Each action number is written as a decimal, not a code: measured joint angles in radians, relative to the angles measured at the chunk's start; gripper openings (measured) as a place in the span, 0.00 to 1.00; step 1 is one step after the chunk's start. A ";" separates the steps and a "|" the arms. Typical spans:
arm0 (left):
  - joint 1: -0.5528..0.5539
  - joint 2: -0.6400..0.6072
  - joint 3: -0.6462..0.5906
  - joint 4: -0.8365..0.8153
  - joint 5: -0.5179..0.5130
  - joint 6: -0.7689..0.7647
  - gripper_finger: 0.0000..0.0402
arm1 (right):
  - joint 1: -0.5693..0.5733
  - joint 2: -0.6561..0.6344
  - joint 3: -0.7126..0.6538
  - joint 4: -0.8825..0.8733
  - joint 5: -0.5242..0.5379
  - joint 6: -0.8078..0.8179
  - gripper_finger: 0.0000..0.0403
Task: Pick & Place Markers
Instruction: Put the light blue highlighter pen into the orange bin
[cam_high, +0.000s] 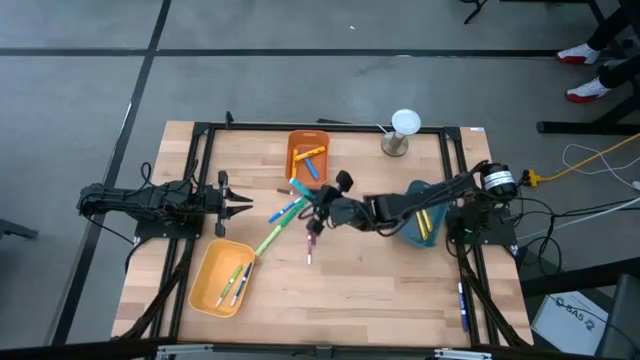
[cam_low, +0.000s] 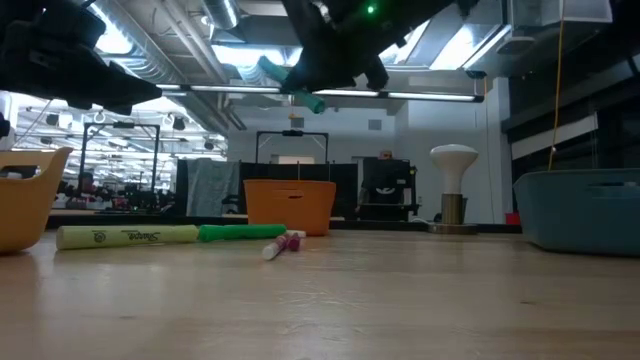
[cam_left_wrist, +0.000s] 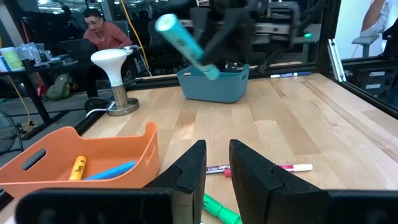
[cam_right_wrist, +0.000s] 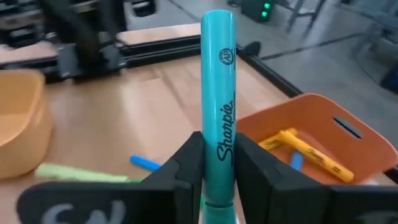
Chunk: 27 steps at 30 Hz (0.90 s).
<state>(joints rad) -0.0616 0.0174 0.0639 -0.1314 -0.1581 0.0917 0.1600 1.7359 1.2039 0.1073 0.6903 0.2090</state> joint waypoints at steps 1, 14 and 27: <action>0.000 0.000 0.000 0.000 0.000 0.000 0.17 | -0.009 0.000 0.000 0.001 0.000 0.017 0.18; 0.000 0.000 0.000 0.000 0.000 0.000 0.17 | -0.104 0.000 0.007 0.006 0.148 0.273 0.17; 0.000 0.000 0.000 0.000 0.000 0.000 0.16 | -0.173 0.002 0.007 0.023 0.121 0.291 0.18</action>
<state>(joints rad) -0.0616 0.0175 0.0639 -0.1314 -0.1585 0.0917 -0.0125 1.7374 1.2110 0.1299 0.8108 0.4997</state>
